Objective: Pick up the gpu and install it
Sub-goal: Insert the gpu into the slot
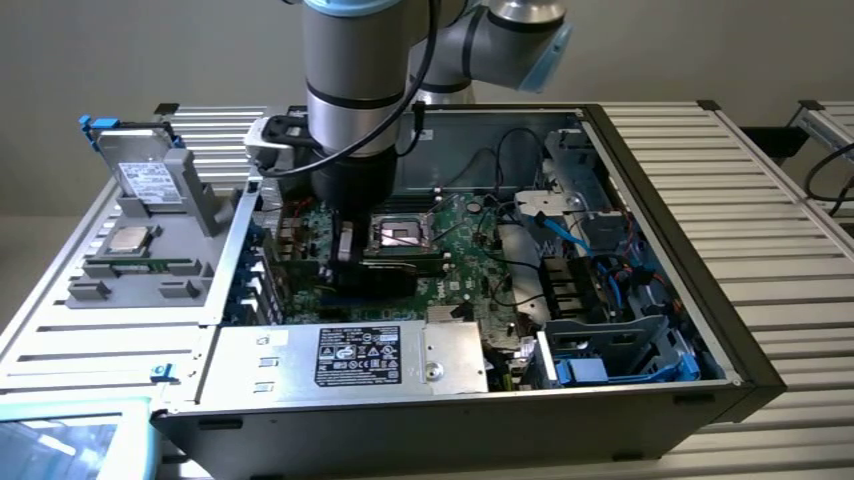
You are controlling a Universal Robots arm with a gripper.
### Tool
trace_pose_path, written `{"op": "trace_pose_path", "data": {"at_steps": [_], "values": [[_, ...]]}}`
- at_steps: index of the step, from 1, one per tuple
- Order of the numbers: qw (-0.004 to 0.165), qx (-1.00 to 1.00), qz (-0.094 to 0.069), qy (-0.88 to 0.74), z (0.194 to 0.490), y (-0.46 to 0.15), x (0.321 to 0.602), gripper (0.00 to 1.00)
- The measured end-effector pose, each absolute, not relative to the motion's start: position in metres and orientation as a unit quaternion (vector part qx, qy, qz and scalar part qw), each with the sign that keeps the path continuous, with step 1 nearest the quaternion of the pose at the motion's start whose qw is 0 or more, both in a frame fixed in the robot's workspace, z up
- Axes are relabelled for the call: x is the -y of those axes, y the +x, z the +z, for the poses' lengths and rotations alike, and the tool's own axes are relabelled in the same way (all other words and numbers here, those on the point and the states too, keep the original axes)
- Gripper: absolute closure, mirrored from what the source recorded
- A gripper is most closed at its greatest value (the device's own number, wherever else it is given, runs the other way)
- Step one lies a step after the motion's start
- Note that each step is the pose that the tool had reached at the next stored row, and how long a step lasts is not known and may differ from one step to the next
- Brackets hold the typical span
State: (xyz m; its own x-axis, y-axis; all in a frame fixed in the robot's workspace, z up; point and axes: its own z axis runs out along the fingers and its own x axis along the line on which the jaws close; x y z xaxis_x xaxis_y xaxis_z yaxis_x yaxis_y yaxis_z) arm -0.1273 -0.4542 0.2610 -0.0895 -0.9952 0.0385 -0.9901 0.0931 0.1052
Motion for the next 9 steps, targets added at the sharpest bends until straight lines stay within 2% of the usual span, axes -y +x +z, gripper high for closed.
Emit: {"op": "trace_pose_path", "data": {"at_steps": [9], "values": [[0.051, 0.737, -0.027, 0.673, 0.2566, -0.1285, 0.4542, 0.72]]}}
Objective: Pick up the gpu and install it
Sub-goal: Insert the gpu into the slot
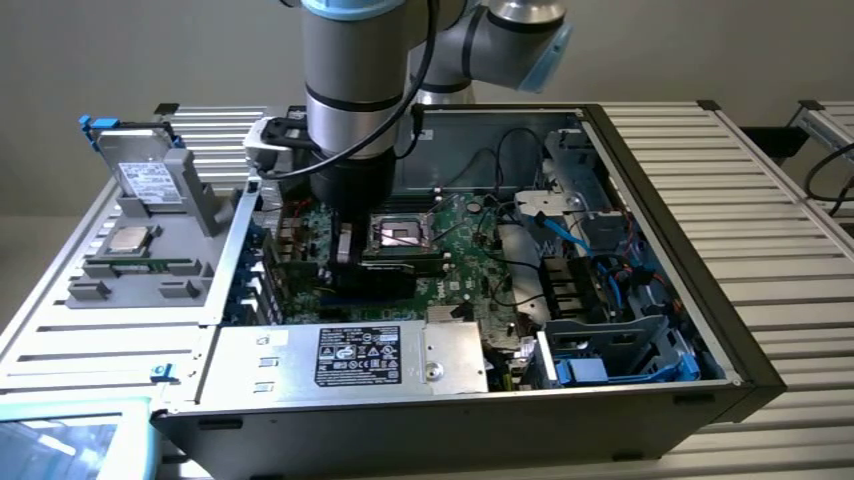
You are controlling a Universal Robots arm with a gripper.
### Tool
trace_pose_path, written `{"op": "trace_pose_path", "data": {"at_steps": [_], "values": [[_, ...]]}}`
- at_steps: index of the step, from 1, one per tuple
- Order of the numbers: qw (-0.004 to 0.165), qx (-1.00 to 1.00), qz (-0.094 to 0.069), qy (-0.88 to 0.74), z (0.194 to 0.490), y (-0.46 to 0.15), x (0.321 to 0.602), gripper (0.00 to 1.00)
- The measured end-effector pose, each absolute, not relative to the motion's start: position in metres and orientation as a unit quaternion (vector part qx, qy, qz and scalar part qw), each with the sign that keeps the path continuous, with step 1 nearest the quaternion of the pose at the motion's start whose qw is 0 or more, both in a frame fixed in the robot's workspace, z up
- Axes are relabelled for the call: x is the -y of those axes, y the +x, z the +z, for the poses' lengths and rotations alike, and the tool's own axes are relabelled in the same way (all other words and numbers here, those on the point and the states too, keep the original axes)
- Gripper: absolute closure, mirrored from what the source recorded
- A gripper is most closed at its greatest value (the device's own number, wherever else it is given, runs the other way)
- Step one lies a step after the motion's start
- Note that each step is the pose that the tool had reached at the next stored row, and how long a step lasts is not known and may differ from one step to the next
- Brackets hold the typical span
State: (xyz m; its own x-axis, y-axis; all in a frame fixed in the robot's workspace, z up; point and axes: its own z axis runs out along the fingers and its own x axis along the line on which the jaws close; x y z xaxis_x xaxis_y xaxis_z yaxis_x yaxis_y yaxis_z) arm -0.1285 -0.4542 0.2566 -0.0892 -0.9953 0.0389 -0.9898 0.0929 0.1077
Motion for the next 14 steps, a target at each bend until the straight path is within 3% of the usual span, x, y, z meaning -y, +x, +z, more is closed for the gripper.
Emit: {"op": "trace_pose_path", "data": {"at_steps": [14], "values": [[0.051, 0.737, -0.027, 0.673, 0.2533, -0.1286, 0.4506, 0.72]]}}
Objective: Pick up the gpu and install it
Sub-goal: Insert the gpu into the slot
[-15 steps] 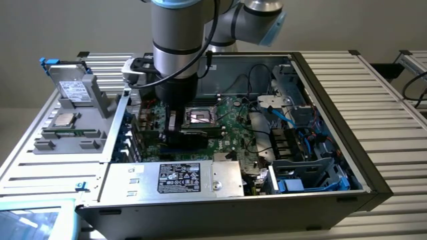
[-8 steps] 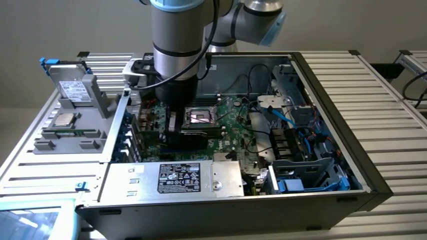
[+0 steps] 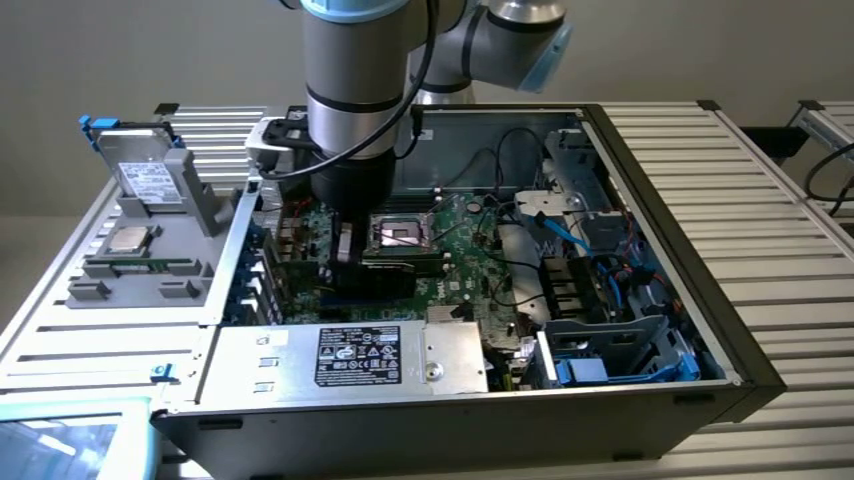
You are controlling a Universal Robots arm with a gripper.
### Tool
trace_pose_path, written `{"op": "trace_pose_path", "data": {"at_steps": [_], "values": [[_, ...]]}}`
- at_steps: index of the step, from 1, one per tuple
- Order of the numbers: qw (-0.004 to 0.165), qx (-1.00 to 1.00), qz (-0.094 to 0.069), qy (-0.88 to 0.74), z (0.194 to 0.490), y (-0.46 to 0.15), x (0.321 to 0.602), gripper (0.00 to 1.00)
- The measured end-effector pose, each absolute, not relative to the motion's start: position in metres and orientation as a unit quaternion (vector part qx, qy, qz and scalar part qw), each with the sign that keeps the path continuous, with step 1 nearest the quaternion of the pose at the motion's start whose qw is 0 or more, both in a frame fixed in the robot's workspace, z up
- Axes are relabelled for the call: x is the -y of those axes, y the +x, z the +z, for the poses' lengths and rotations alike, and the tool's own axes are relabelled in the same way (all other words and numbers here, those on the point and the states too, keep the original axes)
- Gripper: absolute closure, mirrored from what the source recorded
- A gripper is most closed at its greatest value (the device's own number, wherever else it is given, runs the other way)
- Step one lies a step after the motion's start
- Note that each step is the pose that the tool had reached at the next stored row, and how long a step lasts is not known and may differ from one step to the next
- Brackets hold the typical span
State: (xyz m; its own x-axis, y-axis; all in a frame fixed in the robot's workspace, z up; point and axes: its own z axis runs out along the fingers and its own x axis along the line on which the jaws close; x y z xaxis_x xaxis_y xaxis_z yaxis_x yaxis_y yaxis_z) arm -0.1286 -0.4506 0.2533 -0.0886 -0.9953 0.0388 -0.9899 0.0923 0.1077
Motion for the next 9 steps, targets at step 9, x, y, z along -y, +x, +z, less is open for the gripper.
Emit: {"op": "trace_pose_path", "data": {"at_steps": [9], "values": [[0.051, 0.737, -0.027, 0.673, 0.2587, -0.1294, 0.4506, 0.72]]}}
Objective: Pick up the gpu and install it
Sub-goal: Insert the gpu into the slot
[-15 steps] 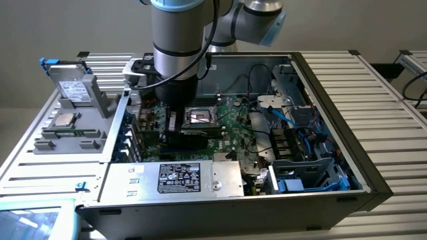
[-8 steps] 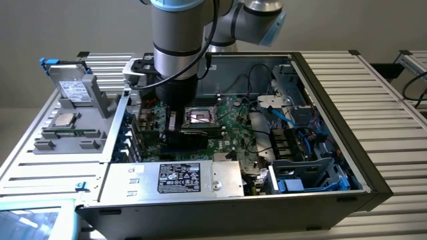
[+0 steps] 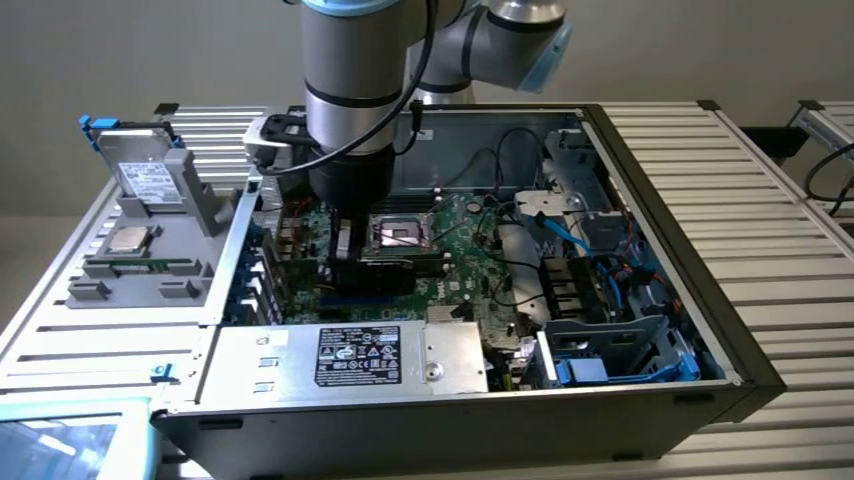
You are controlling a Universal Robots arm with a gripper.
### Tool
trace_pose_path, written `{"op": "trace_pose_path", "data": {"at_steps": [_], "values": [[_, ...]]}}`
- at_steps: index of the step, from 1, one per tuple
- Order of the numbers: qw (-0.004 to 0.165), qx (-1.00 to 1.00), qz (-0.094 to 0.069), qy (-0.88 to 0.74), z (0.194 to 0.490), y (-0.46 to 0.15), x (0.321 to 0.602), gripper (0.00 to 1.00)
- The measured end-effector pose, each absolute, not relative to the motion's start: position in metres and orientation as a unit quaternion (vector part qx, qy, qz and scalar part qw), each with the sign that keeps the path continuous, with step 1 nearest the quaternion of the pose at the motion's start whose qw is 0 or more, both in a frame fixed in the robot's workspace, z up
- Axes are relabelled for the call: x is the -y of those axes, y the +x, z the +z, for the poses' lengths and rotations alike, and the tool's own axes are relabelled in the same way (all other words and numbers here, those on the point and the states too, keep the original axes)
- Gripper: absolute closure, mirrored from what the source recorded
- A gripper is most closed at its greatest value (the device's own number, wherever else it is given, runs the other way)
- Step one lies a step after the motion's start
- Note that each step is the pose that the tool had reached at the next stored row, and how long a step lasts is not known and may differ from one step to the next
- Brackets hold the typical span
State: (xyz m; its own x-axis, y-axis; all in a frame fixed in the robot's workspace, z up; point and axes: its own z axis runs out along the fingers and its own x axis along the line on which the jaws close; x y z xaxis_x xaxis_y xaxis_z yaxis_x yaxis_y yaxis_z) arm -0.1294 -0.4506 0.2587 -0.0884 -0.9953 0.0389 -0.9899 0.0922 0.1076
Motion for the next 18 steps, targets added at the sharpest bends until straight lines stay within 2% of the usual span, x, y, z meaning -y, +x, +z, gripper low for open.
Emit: {"op": "trace_pose_path", "data": {"at_steps": [18], "values": [[0.052, 0.737, -0.026, 0.673, 0.2530, -0.1308, 0.4505, 0.72]]}}
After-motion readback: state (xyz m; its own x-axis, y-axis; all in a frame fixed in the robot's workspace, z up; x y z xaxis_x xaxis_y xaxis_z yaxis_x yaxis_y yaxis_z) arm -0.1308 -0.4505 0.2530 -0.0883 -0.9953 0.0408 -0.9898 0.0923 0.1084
